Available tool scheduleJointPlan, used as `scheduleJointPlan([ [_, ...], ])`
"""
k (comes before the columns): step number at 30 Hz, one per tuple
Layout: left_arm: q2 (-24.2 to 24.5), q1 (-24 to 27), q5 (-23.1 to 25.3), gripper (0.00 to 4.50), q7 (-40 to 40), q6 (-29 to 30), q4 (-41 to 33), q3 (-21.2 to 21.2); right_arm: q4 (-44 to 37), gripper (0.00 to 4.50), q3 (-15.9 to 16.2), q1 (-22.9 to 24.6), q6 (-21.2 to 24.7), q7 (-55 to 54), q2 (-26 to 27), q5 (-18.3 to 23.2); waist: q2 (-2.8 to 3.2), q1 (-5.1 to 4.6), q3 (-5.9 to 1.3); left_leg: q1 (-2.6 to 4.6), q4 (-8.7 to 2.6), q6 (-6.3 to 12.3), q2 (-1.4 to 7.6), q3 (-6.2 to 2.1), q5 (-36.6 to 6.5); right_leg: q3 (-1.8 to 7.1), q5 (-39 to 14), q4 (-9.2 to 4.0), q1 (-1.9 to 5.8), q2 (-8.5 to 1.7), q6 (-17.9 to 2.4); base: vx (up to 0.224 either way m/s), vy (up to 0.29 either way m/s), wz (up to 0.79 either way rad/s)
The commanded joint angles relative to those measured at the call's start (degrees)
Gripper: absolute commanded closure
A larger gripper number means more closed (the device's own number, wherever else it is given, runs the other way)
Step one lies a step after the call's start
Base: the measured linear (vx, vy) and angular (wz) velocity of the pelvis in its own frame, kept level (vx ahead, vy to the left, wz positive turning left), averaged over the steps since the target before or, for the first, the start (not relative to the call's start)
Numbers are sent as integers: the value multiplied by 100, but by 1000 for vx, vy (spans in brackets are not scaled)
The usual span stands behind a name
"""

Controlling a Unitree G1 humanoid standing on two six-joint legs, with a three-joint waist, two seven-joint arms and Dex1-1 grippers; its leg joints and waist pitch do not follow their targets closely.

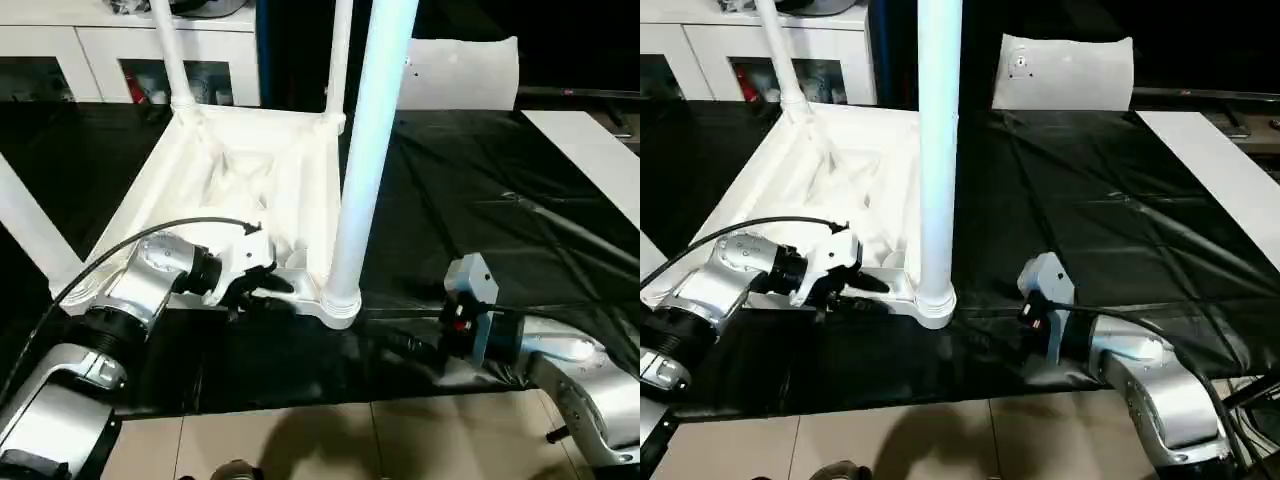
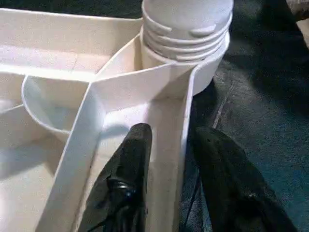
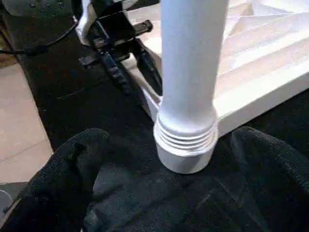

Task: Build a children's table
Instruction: Rotate table base, then rotate leg to tighten

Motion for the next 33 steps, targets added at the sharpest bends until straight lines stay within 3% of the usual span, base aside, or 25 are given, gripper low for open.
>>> scheduleJointPlan([
  [1, -34, -117, 92, 323, 15, -83, 45, 44, -117, 0, -4, -47, 123, -25, -74, 29, 64, 23, -346, 242, -443, -107, 252, -92, -1327, 166, 25, -388, 119, -431, -1551, 0, 0, 0],
  [16, -134, -308, 254, 441, -83, -366, 587, 28, -136, 0, 39, -65, 113, -64, -77, -6, 70, 23, -323, 248, -474, -202, 264, -105, -1592, 173, -418, -436, 98, -453, -1493, 0, 0, 0],
  [20, -146, -296, 218, 449, -242, -334, 560, 45, -134, 0, 52, -76, 92, -75, -80, -7, 63, 11, -343, 233, -465, -176, 260, -106, -1429, 166, -125, -404, 119, -451, -1532, 0, 0, 0],
  [24, -141, -66, -15, 449, -527, -122, 145, 80, 12, 0, 51, -161, -42, -127, -51, -96, 85, -3, -361, 220, -436, -47, 258, -100, -1176, 160, 340, -361, 145, -453, -1632, 0, 0, 0],
  [26, -73, 311, -142, 449, -774, -5, -491, -24, 227, 0, 52, -302, -207, -134, -16, -160, 92, -11, -371, 220, -432, -9, 277, -103, -1124, 154, 445, -342, 151, -465, -1684, 0, 0, 0],
  [27, -47, 495, -180, 449, -861, 33, -803, -79, 323, 0, 52, -367, -286, -105, -7, -168, 55, -24, -354, 216, -434, 24, 269, -86, -1110, 159, 447, -361, 140, -443, -1676, 0, 0, 0],
  [28, -44, 520, -184, 449, -872, 36, -843, -85, 335, 0, 52, -376, -297, -99, -6, -168, 75, -9, -363, 233, -421, 34, 278, -84, -1110, 160, 462, -347, 138, -458, -1693, 0, 0, 0],
  [30, -45, 828, -200, 449, -886, -34, -1308, -144, 514, 0, 118, -516, -466, 382, 7, 33, 53, 11, -359, 235, -409, 125, 274, -67, -1071, 162, 385, -357, 138, -448, -1664, 0, 0, 0],
  [31, -48, 875, -199, 450, -888, -51, -1375, -146, 542, 33, 132, -540, -479, 479, 9, 81, 67, 27, -347, 224, -411, 161, 279, -70, -1097, 162, 299, -366, 136, -452, -1635, 0, 0, 0],
  [32, -57, 919, -172, 450, -874, -136, -1410, -163, 640, 33, 177, -615, -516, 623, 31, 119, 74, 38, -347, 233, -410, 165, 275, -63, -1107, 160, 239, -372, 126, -438, -1615, 0, 0, 0],
  [33, -60, 931, -123, 450, -862, -192, -1435, -201, 754, 33, 254, -712, -516, 841, 38, 171, 40, 40, -343, 226, -421, 156, 272, -63, -1141, 151, 113, -377, 130, -427, -1588, 0, 0, 0],
])
